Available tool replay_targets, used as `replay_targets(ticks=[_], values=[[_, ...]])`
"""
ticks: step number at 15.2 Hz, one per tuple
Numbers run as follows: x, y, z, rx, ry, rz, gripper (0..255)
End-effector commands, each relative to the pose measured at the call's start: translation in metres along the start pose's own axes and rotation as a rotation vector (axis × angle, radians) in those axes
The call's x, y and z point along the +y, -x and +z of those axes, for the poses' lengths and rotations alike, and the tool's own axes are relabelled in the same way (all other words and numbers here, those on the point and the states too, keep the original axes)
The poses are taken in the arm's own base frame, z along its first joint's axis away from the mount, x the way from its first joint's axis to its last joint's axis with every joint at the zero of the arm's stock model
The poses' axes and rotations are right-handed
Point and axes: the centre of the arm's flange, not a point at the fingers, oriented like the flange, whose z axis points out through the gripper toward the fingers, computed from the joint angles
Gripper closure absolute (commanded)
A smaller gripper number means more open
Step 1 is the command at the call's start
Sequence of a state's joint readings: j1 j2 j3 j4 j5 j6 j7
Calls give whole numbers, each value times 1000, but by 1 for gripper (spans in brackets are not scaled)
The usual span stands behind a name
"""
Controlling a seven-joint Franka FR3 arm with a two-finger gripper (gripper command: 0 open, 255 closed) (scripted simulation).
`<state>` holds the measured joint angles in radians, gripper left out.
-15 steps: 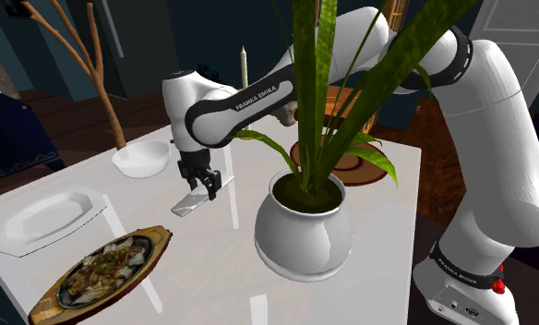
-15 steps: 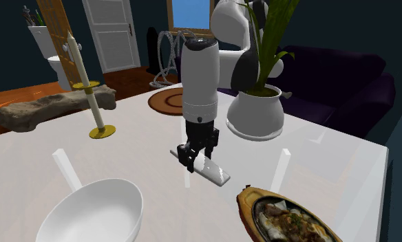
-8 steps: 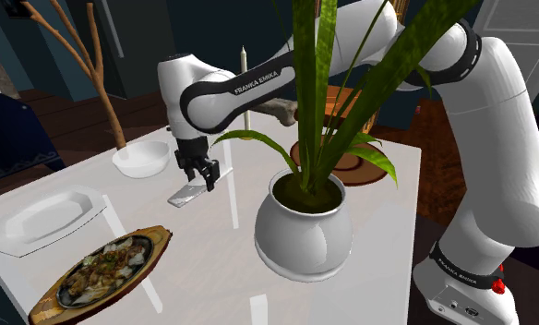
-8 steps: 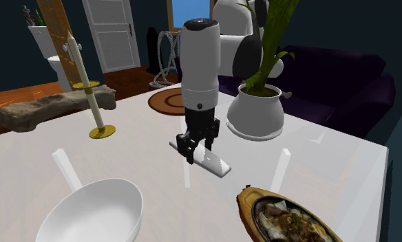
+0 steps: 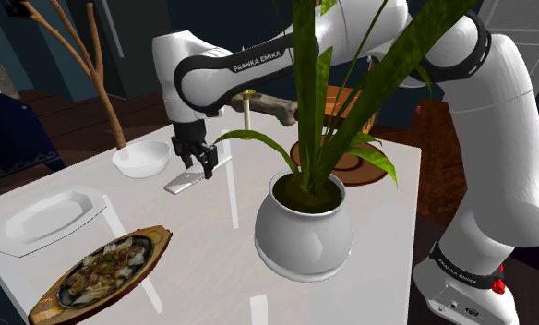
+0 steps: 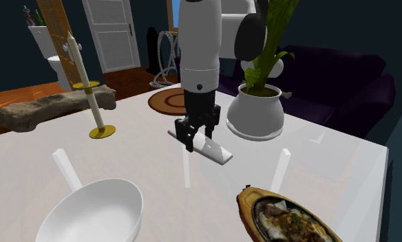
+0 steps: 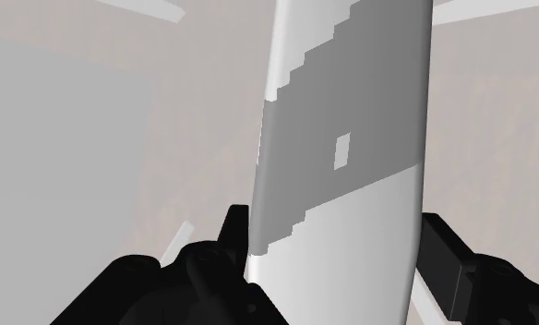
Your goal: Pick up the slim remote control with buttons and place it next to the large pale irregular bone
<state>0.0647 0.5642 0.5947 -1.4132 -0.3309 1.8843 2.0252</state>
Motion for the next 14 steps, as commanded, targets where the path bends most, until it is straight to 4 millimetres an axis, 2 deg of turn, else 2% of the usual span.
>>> replay_targets(ticks=[1,14], values=[[0,0,-10,0,0,0,255],[0,-1,-79,0,0,0,255]])
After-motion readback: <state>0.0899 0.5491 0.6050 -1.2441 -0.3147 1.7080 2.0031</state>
